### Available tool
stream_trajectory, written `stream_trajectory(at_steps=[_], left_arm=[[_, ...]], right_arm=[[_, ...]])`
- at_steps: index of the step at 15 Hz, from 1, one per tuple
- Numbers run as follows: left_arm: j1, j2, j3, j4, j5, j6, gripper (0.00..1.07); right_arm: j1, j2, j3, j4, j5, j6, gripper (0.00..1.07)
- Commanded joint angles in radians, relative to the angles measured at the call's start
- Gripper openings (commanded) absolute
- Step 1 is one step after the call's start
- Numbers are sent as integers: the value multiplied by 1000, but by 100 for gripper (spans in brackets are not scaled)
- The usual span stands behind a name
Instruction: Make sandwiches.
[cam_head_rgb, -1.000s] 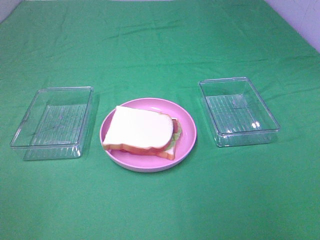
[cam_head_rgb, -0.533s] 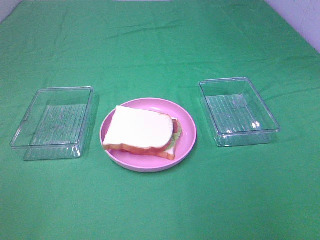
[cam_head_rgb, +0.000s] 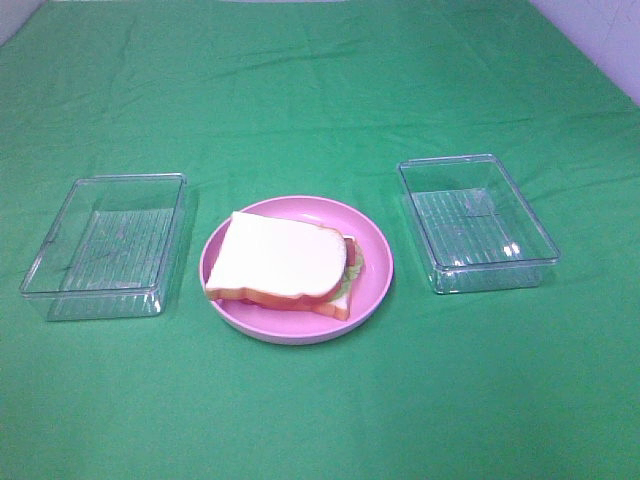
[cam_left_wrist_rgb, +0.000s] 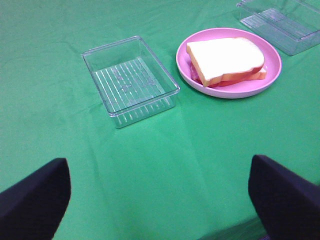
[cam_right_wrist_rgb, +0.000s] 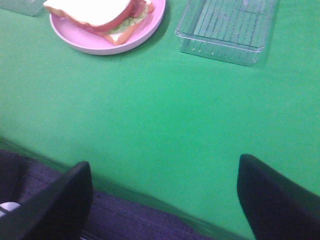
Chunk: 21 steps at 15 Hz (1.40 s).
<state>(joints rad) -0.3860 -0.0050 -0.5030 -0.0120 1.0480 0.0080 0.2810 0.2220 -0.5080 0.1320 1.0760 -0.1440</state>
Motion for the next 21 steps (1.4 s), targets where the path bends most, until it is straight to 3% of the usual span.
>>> stream_trajectory(at_steps=[1, 5, 8, 11, 21], left_arm=[[60, -10, 2, -8, -10, -1, 92], [291, -10, 2, -8, -10, -1, 92], [401, -10, 2, -8, -10, -1, 92], [434, -11, 2, -8, -10, -1, 92], [434, -25, 2, -8, -10, -1, 92]], right_arm=[[-99, -3, 3, 6, -9, -17, 75], [-286, -40, 3, 6, -9, -17, 75], [-304, -150, 3, 17, -10, -17, 75], [-304, -237, 3, 21, -10, -17, 75], [-304, -235, 4, 28, -9, -17, 75]])
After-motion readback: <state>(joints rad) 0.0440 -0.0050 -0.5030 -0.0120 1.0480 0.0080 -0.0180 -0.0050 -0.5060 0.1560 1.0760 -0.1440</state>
